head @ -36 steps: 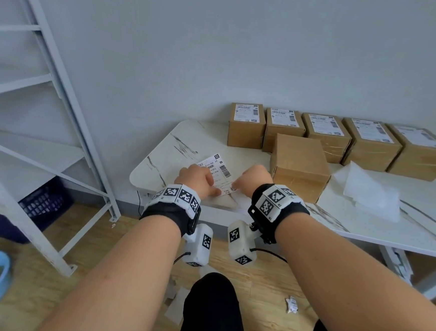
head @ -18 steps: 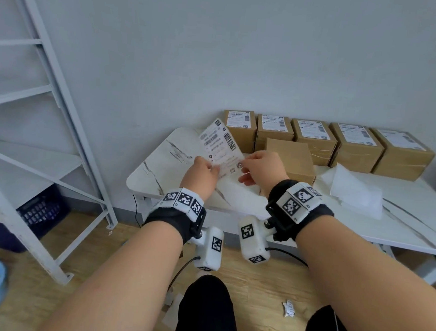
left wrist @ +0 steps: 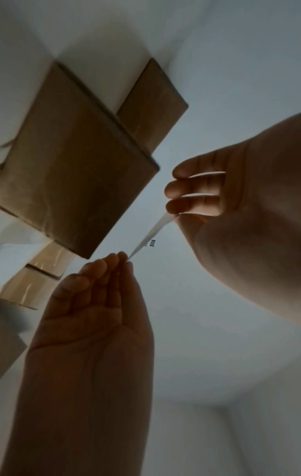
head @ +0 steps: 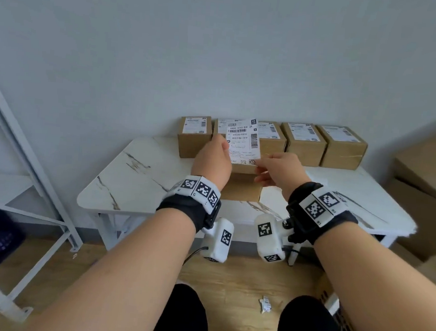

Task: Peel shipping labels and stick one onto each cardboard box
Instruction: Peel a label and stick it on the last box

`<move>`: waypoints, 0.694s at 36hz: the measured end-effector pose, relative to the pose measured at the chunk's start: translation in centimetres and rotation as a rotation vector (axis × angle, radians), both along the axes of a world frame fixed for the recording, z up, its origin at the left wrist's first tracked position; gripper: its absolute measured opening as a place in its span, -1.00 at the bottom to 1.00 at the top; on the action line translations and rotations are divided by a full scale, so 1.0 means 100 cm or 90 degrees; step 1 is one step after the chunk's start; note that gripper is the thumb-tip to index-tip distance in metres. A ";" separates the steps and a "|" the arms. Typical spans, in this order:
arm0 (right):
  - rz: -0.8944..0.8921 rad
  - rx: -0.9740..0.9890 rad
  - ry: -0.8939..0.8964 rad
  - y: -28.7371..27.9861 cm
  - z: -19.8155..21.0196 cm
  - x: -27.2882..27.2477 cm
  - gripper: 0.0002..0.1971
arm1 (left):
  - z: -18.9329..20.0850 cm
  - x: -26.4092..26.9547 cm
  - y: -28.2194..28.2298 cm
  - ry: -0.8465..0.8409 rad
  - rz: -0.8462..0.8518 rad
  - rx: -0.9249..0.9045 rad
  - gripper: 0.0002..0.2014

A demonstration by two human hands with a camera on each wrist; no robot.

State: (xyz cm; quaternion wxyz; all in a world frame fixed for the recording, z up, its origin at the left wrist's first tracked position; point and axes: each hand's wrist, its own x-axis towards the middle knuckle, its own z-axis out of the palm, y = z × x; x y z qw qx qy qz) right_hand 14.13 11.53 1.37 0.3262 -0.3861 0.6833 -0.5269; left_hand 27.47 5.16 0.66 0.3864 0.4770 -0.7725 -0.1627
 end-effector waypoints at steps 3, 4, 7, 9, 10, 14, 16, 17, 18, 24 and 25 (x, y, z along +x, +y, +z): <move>-0.001 0.027 0.002 0.002 -0.002 -0.009 -0.89 | -0.006 -0.015 0.004 -0.047 0.002 -0.029 -0.79; -0.004 0.031 0.002 0.002 -0.003 -0.011 -0.90 | -0.008 -0.018 0.005 -0.067 0.009 -0.052 -0.78; -0.010 0.052 -0.006 -0.001 -0.006 -0.016 -0.92 | -0.012 -0.027 0.010 -0.110 -0.011 -0.103 -0.74; -0.010 0.066 -0.013 -0.003 -0.009 -0.017 -0.93 | -0.012 -0.032 0.013 -0.116 -0.056 -0.075 -0.69; -0.010 0.069 -0.017 -0.004 -0.010 -0.018 -0.94 | -0.013 -0.034 0.015 -0.112 -0.073 -0.049 -0.68; -0.018 0.074 -0.020 -0.006 -0.014 -0.022 -0.97 | -0.019 -0.038 0.017 -0.104 -0.087 -0.010 -0.70; -0.024 0.077 -0.032 -0.007 -0.014 -0.023 -0.94 | -0.022 -0.038 0.014 -0.102 -0.088 -0.024 -0.72; -0.028 0.077 -0.046 -0.007 -0.014 -0.024 -0.92 | -0.023 -0.038 0.013 -0.102 -0.089 -0.030 -0.72; -0.032 0.074 -0.062 -0.007 -0.015 -0.024 -0.92 | -0.024 -0.037 0.011 -0.104 -0.090 -0.037 -0.73; -0.040 0.034 -0.122 -0.006 -0.022 -0.022 -0.86 | -0.024 -0.033 0.006 -0.100 -0.111 -0.054 -0.74; -0.041 0.028 -0.136 -0.006 -0.022 -0.021 -0.87 | -0.024 -0.032 0.006 -0.100 -0.113 -0.056 -0.74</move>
